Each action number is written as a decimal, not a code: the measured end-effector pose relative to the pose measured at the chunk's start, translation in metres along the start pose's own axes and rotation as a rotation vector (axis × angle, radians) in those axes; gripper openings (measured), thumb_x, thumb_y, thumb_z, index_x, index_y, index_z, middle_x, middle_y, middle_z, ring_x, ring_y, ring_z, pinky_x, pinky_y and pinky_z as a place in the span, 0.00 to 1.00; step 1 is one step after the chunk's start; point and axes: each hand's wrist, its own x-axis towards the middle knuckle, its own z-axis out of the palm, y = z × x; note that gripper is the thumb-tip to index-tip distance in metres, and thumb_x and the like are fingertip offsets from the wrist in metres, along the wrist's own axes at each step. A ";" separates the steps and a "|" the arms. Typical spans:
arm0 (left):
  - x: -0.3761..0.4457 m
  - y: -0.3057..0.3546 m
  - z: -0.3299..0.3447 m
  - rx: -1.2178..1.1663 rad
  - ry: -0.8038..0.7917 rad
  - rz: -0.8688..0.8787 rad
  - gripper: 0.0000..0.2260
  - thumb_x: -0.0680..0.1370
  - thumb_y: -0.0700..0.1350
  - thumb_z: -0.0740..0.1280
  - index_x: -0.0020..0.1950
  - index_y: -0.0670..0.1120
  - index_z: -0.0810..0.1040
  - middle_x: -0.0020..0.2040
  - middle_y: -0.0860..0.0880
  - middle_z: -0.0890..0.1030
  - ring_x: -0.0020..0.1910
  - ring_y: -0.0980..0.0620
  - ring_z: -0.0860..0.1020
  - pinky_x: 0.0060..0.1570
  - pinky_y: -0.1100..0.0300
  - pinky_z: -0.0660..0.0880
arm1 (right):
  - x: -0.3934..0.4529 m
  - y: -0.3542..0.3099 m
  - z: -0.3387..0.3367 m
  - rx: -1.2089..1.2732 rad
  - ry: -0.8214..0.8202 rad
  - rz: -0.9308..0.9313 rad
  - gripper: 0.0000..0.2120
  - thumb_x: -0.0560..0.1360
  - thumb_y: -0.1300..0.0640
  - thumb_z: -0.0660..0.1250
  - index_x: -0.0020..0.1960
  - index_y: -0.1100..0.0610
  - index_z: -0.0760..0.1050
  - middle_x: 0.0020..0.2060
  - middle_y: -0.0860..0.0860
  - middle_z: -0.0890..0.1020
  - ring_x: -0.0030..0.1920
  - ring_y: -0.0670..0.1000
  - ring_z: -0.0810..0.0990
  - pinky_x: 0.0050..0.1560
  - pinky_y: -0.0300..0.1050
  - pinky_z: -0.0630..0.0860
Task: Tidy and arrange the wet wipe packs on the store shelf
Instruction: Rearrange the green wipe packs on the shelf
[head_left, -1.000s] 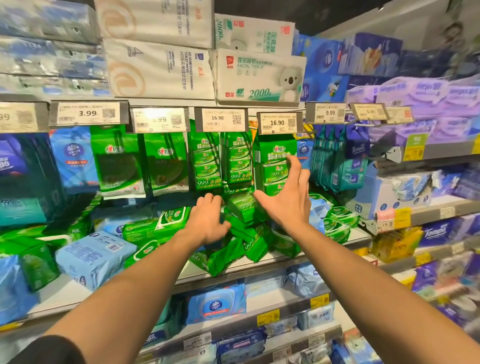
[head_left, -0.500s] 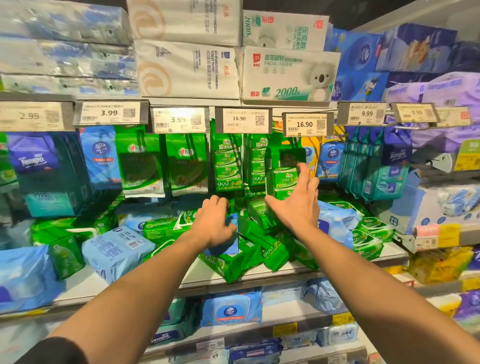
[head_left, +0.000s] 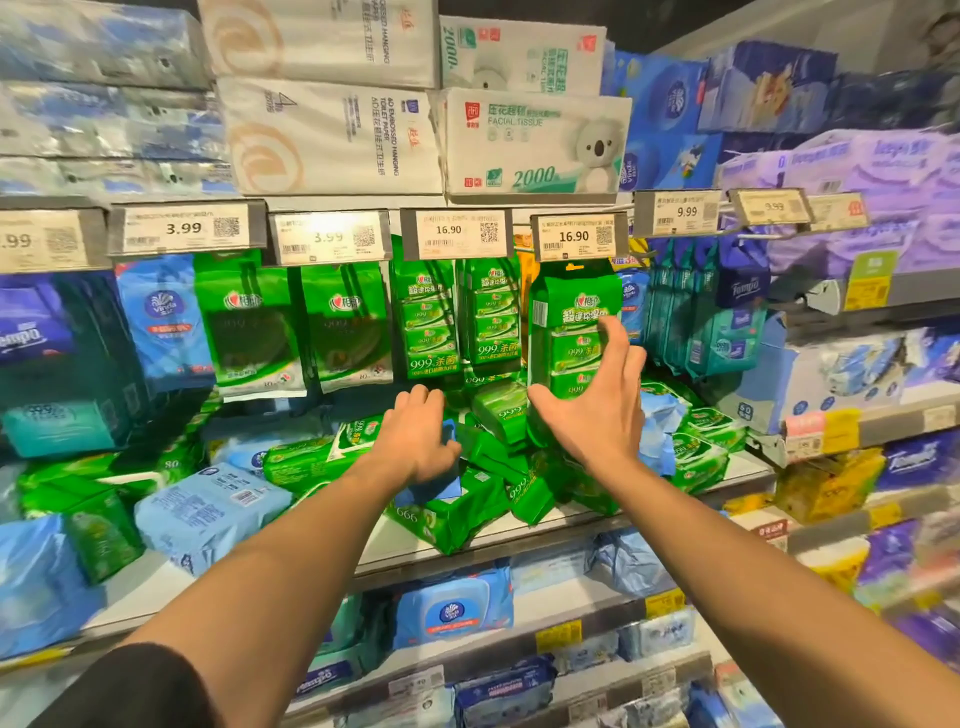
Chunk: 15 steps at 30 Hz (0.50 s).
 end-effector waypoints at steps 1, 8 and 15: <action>0.000 0.003 0.000 -0.007 0.002 0.011 0.22 0.72 0.55 0.69 0.59 0.45 0.69 0.57 0.44 0.69 0.58 0.42 0.68 0.57 0.46 0.71 | -0.001 -0.002 -0.005 0.001 0.008 -0.002 0.46 0.60 0.40 0.71 0.72 0.40 0.52 0.53 0.45 0.60 0.52 0.57 0.74 0.41 0.53 0.74; -0.004 0.018 0.003 -0.039 0.023 0.072 0.24 0.71 0.55 0.69 0.62 0.44 0.69 0.58 0.44 0.70 0.58 0.43 0.69 0.58 0.46 0.71 | -0.005 -0.015 -0.023 0.004 0.032 -0.036 0.46 0.61 0.41 0.72 0.73 0.39 0.52 0.58 0.48 0.63 0.57 0.58 0.73 0.48 0.57 0.76; -0.004 0.016 0.006 -0.066 0.027 0.057 0.26 0.71 0.55 0.70 0.64 0.45 0.69 0.59 0.45 0.70 0.59 0.44 0.68 0.59 0.47 0.71 | 0.008 -0.016 -0.012 -0.065 -0.054 0.007 0.47 0.63 0.41 0.73 0.75 0.41 0.50 0.58 0.51 0.64 0.58 0.58 0.72 0.52 0.58 0.75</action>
